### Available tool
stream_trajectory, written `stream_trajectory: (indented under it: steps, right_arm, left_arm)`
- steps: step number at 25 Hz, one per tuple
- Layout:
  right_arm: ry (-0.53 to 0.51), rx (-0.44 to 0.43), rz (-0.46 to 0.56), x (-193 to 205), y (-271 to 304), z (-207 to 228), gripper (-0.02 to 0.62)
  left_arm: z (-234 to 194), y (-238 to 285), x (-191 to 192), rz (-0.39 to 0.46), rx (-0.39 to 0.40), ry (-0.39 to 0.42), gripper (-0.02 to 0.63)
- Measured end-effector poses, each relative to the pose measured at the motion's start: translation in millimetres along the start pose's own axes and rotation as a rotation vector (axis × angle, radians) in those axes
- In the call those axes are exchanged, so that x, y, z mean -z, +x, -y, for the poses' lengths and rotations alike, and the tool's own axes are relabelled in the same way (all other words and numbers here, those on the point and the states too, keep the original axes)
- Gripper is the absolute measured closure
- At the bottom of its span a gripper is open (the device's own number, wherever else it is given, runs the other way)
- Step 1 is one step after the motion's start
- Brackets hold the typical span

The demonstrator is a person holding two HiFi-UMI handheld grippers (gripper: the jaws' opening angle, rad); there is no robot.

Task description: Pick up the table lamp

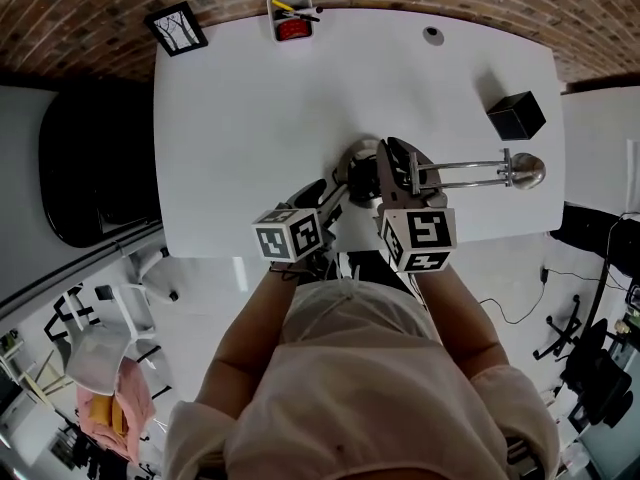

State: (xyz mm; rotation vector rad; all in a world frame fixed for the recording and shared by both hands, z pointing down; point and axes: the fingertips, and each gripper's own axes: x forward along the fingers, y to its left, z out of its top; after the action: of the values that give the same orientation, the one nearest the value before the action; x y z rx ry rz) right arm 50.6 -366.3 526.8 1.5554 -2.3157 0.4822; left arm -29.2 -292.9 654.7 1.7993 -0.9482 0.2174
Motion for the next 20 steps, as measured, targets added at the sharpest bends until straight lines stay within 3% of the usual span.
stream_trajectory:
  steps: [6,11,20]
  right_arm:
    - [0.017,-0.025,0.011,-3.3,-3.8,9.0,0.543]
    - [0.050,-0.032,0.026,-4.6,-7.7,16.9,0.545]
    - [0.051,-0.023,0.042,-5.8,-14.6,27.6,0.548]
  left_arm:
    - [-15.2,24.1,19.8,-0.081,-0.012,-0.040,0.368]
    - [-12.6,42.1,26.5,-0.126,0.042,-0.118,0.368]
    - [1.9,56.6,27.5,-0.167,0.142,-0.159,0.375]
